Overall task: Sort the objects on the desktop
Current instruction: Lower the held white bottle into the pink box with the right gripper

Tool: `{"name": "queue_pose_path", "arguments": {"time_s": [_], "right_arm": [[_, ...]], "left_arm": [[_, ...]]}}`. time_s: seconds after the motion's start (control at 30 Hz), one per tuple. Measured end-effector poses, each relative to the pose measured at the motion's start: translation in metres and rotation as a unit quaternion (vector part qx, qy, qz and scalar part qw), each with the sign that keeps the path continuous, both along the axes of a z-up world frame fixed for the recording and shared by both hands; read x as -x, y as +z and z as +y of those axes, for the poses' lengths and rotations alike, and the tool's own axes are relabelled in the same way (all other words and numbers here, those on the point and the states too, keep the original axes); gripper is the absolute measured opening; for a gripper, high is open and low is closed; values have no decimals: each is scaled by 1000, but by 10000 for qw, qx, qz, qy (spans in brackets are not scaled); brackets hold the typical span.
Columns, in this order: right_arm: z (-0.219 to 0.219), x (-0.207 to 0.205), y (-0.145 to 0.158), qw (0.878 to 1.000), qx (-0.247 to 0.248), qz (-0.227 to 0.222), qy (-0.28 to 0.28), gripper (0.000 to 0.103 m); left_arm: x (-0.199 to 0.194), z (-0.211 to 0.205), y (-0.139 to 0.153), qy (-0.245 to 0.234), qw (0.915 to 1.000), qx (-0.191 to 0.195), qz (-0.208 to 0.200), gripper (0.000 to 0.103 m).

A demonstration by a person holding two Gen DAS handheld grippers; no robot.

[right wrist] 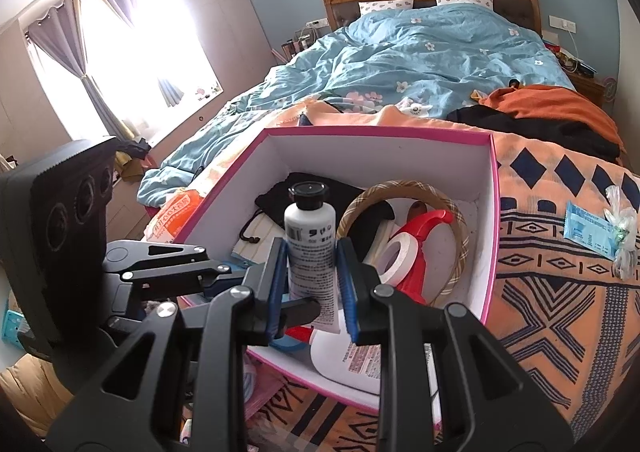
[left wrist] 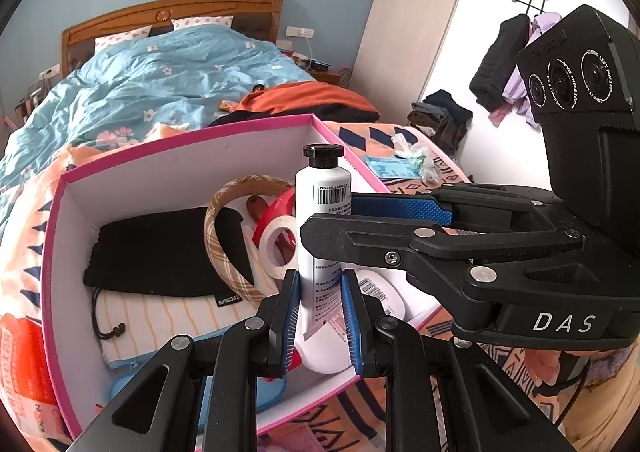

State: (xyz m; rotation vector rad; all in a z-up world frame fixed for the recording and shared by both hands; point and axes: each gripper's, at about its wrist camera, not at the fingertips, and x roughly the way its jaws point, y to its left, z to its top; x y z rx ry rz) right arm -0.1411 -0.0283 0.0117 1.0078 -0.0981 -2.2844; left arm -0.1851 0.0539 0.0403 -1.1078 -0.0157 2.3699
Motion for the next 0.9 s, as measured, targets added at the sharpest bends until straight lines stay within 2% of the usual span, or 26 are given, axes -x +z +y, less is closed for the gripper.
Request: {"name": "queue_pose_path", "arguments": {"time_s": [0.9], "right_arm": [[-11,33,-22,9990,-306,-271,-164,28]], "left_arm": [[31,-1,-22,250,9986,77,-460,21]]}}
